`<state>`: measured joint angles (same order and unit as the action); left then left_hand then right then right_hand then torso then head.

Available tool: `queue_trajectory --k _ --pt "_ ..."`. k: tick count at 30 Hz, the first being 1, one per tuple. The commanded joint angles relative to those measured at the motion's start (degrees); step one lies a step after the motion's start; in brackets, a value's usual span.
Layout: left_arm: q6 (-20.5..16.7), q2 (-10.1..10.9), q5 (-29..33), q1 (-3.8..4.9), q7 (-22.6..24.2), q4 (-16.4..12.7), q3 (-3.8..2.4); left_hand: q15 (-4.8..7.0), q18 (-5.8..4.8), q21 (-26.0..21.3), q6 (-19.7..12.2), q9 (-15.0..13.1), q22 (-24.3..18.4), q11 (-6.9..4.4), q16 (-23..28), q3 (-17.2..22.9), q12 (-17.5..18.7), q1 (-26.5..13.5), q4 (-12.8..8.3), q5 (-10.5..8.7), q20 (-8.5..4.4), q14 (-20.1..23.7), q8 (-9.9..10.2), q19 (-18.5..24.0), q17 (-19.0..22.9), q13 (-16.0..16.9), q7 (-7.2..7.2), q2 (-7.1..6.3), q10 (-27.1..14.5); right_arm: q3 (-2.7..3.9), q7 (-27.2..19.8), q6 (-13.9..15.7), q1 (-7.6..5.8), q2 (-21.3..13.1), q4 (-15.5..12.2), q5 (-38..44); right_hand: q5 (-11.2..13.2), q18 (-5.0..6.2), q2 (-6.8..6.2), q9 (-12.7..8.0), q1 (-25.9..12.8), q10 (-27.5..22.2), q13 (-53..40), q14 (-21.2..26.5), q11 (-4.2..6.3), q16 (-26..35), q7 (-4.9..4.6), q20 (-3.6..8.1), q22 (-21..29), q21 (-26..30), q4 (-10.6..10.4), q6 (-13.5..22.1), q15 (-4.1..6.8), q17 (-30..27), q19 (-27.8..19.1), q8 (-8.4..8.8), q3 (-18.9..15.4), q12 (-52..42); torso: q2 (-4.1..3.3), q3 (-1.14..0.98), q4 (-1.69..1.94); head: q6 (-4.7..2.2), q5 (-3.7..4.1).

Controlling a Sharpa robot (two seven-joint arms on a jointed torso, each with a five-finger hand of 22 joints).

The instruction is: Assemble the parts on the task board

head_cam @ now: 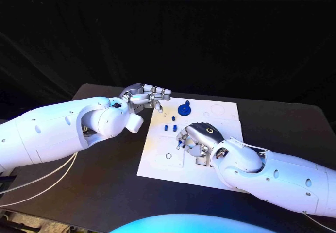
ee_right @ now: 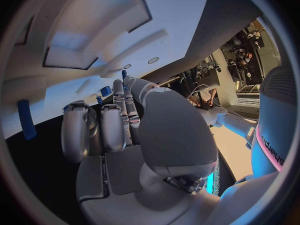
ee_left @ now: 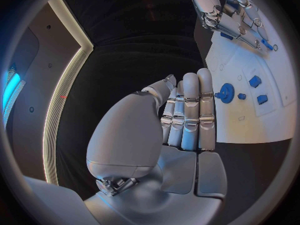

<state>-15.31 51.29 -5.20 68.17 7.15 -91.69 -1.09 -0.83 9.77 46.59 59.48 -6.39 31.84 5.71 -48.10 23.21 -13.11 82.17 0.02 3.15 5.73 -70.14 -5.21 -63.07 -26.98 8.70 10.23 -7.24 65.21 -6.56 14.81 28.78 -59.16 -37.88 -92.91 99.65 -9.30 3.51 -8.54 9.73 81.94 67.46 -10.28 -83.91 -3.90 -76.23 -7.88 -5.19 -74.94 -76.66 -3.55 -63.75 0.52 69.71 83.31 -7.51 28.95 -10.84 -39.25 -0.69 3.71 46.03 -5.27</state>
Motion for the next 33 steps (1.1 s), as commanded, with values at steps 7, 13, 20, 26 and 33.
queue_trajectory --k 7,13,20,26,33 --pt "0.33 -0.11 -0.12 0.07 0.55 -0.20 -0.03 -0.04 0.77 -0.34 -0.32 0.05 -0.06 0.08 -0.40 -0.04 -0.40 -0.02 -0.29 -0.21 -0.02 -0.30 -0.03 -0.24 0.06 -0.09 0.10 -0.23 -0.47 -0.05 -0.36 -0.93 0.26 0.36 0.20 1.32 -0.39 -0.52 0.19 0.07 -0.73 0.39 0.04 -2.01 0.12 -0.09 0.09 -0.10 -9.12 -0.19 -0.06 -0.36 0.24 0.03 0.37 -0.12 0.19 0.00 -0.01 -0.06 -0.02 0.23 -0.28" --pt "0.47 -0.16 -0.12 0.07 0.48 -0.19 -0.03 -0.04 0.77 -0.34 -0.32 0.05 -0.06 0.08 -0.40 -0.04 -0.40 -0.02 -0.29 -0.21 -0.02 -0.30 -0.03 -0.24 0.06 -0.09 0.10 -0.23 -0.47 -0.07 -0.33 -1.19 0.32 0.59 0.36 1.37 -0.39 -0.52 0.19 0.07 -0.73 0.39 0.04 -2.01 0.12 -0.09 0.09 -0.10 -9.12 -0.19 -0.06 -0.36 0.24 0.03 0.37 -0.12 0.19 0.00 0.02 -0.01 0.03 0.31 -0.33" --pt "0.50 -0.16 -0.12 0.07 0.39 -0.13 -0.03 -0.04 0.77 -0.34 -0.32 0.05 -0.06 0.08 -0.40 -0.04 -0.40 -0.02 -0.29 -0.21 -0.02 -0.30 -0.03 -0.24 0.06 -0.09 0.10 -0.23 -0.47 -0.08 -0.34 -1.51 0.37 0.61 0.20 1.38 -0.41 -0.51 0.20 0.08 -0.86 0.39 0.06 -2.00 0.11 -0.06 0.09 -0.10 -9.10 -0.13 -0.09 -0.35 0.23 -0.02 0.34 -0.11 0.18 0.03 0.01 0.00 0.01 0.45 -0.50" --pt "0.59 -0.15 -0.12 0.07 0.30 0.05 -0.03 -0.06 0.77 -0.37 -0.37 0.07 -0.07 0.09 -0.42 -0.09 -0.44 -0.10 -0.27 -0.21 0.00 -0.29 -0.04 -0.24 0.08 -0.10 0.11 -0.23 -0.53 -0.09 -0.30 -1.63 0.39 0.45 0.08 1.44 -0.42 -0.52 0.20 0.08 -0.91 0.40 0.07 -2.01 0.11 -0.06 0.09 -0.10 -9.12 -0.16 -0.10 -0.36 0.23 -0.03 0.36 -0.12 0.17 0.04 0.02 -0.01 0.00 0.64 -0.66" --pt "0.62 -0.13 -0.12 0.07 0.24 0.20 -0.03 -0.06 0.77 -0.37 -0.37 0.07 -0.07 0.09 -0.42 -0.09 -0.44 -0.10 -0.27 -0.21 0.00 -0.29 -0.04 -0.24 0.08 -0.10 0.11 -0.23 -0.53 -0.10 -0.21 -1.90 0.39 0.30 0.11 1.52 -0.42 -0.52 0.21 0.09 -0.96 0.42 0.07 -2.01 0.11 -0.06 0.10 -0.10 -9.12 -0.15 -0.10 -0.38 0.22 -0.03 0.36 -0.13 0.16 0.03 0.02 0.00 -0.01 0.67 -0.71"
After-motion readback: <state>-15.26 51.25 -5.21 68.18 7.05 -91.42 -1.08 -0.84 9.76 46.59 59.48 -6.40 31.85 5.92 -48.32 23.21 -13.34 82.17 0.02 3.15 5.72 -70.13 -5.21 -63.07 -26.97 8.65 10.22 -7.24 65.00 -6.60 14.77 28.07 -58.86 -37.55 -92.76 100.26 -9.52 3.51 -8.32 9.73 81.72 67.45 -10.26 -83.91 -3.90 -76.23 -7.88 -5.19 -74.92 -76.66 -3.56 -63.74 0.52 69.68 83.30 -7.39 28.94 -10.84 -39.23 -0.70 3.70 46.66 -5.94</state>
